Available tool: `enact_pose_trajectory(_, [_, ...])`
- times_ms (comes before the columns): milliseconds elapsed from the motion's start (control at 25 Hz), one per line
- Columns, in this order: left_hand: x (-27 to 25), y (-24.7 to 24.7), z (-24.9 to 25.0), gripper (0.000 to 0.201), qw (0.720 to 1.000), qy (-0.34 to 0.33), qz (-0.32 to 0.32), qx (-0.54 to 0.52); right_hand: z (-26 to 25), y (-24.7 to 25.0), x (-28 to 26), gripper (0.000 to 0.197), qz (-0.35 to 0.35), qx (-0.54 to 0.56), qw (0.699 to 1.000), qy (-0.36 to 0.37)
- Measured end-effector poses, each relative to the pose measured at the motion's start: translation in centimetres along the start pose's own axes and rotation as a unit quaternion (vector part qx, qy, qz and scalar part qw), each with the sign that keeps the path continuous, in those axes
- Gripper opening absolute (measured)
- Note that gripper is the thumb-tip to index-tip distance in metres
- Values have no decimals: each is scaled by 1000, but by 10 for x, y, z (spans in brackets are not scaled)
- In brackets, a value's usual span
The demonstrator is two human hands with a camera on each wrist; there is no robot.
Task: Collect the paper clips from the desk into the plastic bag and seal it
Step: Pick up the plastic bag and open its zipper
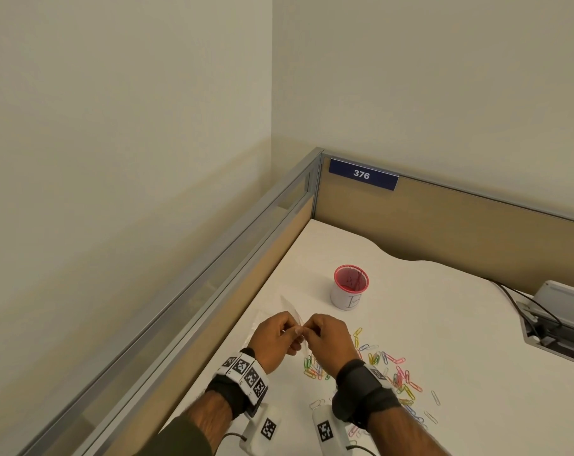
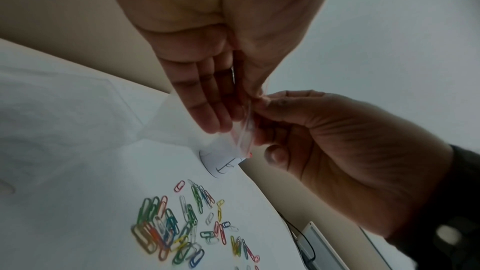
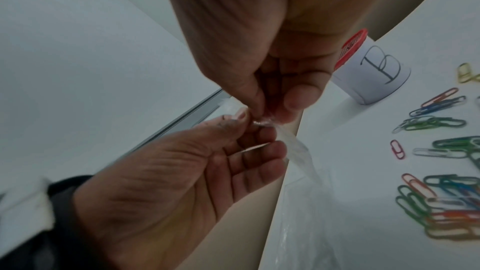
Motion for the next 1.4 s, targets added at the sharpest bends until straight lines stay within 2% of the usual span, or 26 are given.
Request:
enact_pose_trajectory(160, [2,-7,7,17,990,-1,2,142,3,-8,0,17,4,-34,999,-23])
enact_pose_trajectory(240, [1,-9,9,20,984,10,8,177,5,-7,2,16,26,-47,998,-35])
enact_pose_trajectory(400, [-4,0,11,26,978,32,16,208,14,7,6,14,82,-68,991,-79])
enact_pose_trajectory(600, [-4,2,18,27,972,-24,-4,232,13,-1,-2,13,4,-50,998,-50])
enact_pose_trajectory(760, [-4,12,9,20,979,-74,-18,189,16,12,3,9,61,-36,995,-73])
enact_pose_trajectory(800, [-5,15,5,38,980,-82,-24,179,17,15,4,10,60,-26,995,-72])
enact_pose_trajectory(880, [-4,14,-1,105,975,-89,-62,196,17,16,4,13,43,6,998,-53])
enact_pose_trajectory(920, [-3,9,-4,123,965,-96,-77,233,15,14,3,14,31,21,998,-40])
enact_pose_trajectory(960, [-2,4,-4,130,954,-109,-86,264,11,11,2,14,19,34,999,-28])
enact_pose_trajectory(1040, [0,-7,-7,123,948,-130,-77,281,5,6,0,11,0,46,999,-11])
enact_pose_trajectory(1160, [1,-9,-6,85,956,-146,-38,252,3,6,-1,6,6,37,999,-1])
enact_pose_trajectory(1240, [1,-4,-6,66,959,-133,-15,248,9,11,0,7,31,35,999,-7])
enact_pose_trajectory(1400, [3,-2,-13,60,960,-120,-20,251,16,17,3,6,37,25,999,-30])
Point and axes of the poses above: each hand's wrist, its own x-axis towards the middle knuckle, its own y-axis out of the back of the hand, z = x × y, the point moved 2 cm from there along x, towards the middle knuckle, and after that the axes turned 4 degrees about -y, right-handed, at the moved point
